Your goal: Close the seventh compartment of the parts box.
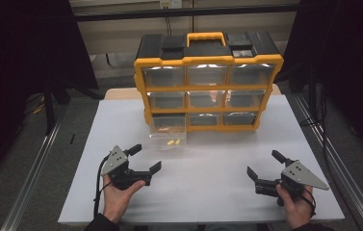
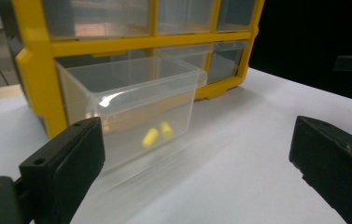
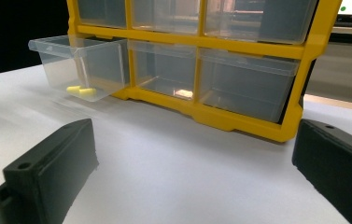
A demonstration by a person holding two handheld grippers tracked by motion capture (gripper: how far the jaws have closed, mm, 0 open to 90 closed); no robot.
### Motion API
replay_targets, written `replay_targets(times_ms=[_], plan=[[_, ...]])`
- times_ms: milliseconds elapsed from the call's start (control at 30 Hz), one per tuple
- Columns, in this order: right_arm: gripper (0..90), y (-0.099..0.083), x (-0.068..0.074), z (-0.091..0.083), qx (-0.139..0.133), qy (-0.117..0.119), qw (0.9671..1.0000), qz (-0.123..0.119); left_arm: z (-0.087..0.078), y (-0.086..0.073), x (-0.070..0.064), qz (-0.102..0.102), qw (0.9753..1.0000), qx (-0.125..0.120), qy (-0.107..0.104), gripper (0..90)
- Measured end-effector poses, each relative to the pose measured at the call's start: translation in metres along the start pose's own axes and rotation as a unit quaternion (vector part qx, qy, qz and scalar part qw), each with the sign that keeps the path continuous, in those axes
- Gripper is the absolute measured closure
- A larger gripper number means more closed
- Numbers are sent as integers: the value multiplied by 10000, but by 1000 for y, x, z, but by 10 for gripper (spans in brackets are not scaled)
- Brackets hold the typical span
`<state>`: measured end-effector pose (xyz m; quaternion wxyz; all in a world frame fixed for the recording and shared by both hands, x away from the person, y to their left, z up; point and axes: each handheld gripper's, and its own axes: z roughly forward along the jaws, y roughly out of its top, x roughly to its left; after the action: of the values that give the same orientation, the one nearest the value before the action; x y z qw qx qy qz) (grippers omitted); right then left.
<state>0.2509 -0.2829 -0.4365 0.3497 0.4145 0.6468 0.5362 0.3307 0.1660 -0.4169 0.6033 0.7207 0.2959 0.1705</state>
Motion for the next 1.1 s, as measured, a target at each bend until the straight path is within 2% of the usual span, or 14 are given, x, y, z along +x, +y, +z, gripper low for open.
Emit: replay_targets(times_ms=[300,400,467,567,633,700,733,800,933,1033,1100], plan=[[0,0,0,0,1,4,10000,-4,20,11,-12,323,9992,54,-250,47],[0,0,0,1,-4,8,10000,11,27,11,-12,314,9991,52,-294,78],[0,0,0,1,-3,12,10000,-4,34,12,-11,261,9995,52,-189,134],[0,0,0,1,-2,16,10000,-11,43,15,-8,375,9991,76,-194,143],[0,0,-1,1,-6,-4,10000,-3,44,15,-8,286,9992,48,-258,157],[0,0,-1,1,-2,4,10000,3,44,13,-8,393,9989,112,-246,172],[0,0,-1,1,-2,8,10000,6,44,11,-7,426,9987,129,-264,199],[0,0,0,0,-1,18,10000,0,42,9,-6,368,9987,132,-333,246],[0,0,0,0,-4,26,10000,-7,38,8,-4,446,9979,113,-452,369],[0,0,0,1,3,45,10000,-32,37,8,-2,369,9979,110,-531,481],[0,0,0,1,5,44,10000,-23,37,8,-2,346,9978,103,-557,516]])
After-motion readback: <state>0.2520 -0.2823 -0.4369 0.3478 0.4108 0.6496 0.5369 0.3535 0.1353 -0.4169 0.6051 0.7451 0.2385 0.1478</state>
